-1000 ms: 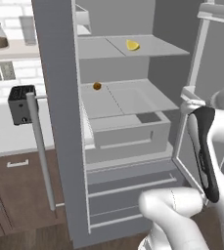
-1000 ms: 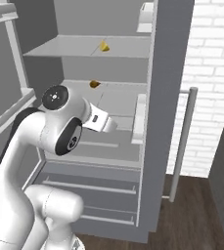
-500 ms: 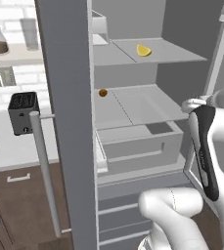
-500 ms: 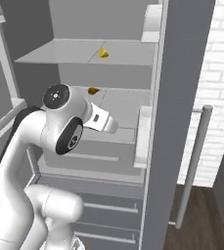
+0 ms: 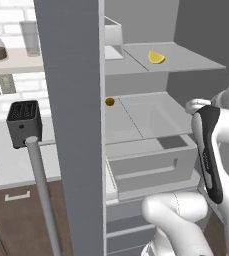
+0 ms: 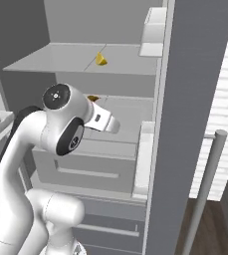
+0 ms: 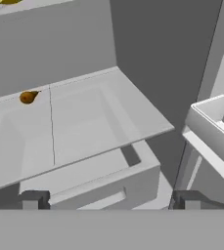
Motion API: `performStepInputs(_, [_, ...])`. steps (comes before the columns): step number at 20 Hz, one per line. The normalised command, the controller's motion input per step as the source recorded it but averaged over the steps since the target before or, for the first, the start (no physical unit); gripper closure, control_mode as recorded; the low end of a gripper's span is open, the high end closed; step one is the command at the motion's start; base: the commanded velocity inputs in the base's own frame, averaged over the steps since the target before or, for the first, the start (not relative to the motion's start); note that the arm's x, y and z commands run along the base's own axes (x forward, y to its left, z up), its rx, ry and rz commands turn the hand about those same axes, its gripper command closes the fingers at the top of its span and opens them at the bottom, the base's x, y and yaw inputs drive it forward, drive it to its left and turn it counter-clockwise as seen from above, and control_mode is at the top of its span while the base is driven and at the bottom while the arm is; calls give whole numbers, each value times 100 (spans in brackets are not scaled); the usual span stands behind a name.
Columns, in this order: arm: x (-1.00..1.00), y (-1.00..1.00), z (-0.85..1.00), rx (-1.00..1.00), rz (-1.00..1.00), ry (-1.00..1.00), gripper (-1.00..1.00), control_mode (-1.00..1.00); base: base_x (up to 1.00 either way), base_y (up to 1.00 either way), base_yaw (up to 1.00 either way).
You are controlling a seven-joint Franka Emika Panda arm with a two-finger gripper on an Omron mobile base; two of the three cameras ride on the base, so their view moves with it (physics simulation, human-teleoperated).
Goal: Grab a lemon wedge from the fridge and one ice cube from the ice bowl, and put them in the glass of lemonade.
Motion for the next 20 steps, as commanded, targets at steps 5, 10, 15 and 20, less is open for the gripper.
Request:
performStepInputs(5, [-11, 6, 100, 0, 18, -14, -100, -100, 0, 0, 0])
performStepInputs(10, [30, 26, 74, -3, 20, -9, -100, -100, 0, 0, 0])
performStepInputs(15, [70, 18, 44, -1, 7, 0, -100, -100, 0, 0, 0])
performStepInputs(20, [74, 5, 0, -1, 0, 0, -100, -100, 0, 0, 0])
